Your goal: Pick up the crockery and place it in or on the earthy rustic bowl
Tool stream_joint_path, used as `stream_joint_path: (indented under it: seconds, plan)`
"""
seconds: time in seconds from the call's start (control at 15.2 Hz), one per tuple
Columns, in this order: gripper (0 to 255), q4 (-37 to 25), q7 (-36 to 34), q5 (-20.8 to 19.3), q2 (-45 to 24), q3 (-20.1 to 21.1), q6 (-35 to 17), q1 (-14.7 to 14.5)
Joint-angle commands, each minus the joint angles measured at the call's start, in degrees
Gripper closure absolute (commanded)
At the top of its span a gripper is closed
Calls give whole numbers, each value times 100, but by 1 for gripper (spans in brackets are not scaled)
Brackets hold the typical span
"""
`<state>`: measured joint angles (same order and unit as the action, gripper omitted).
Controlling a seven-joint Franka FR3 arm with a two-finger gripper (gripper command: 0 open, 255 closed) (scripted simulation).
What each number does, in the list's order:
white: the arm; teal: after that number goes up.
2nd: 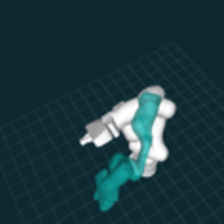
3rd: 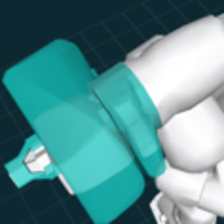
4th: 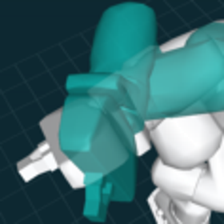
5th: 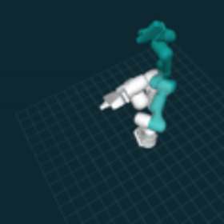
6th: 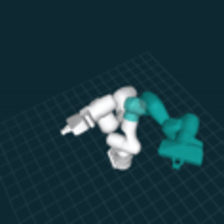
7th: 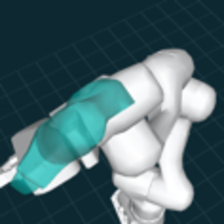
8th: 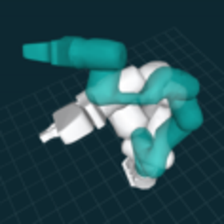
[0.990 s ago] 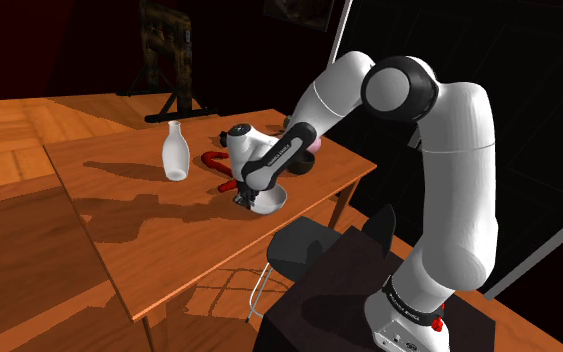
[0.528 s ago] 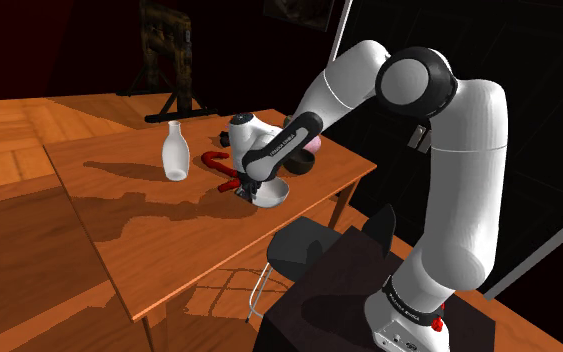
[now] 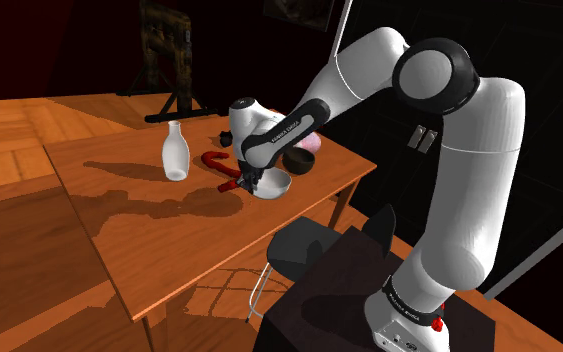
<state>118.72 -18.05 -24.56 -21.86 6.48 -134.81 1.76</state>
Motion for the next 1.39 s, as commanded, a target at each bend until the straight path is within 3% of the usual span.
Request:
stream_joint_path:
  seconds: [0.0, 0.86, 1.32]
  plan:
    - [255, -5, 60, 53, 111, 23, 108, 14]
    - [255, -149, 419, 374, 755, 136, 844, 65]
    - [255, -643, 1315, 389, 439, -194, 780, 604]
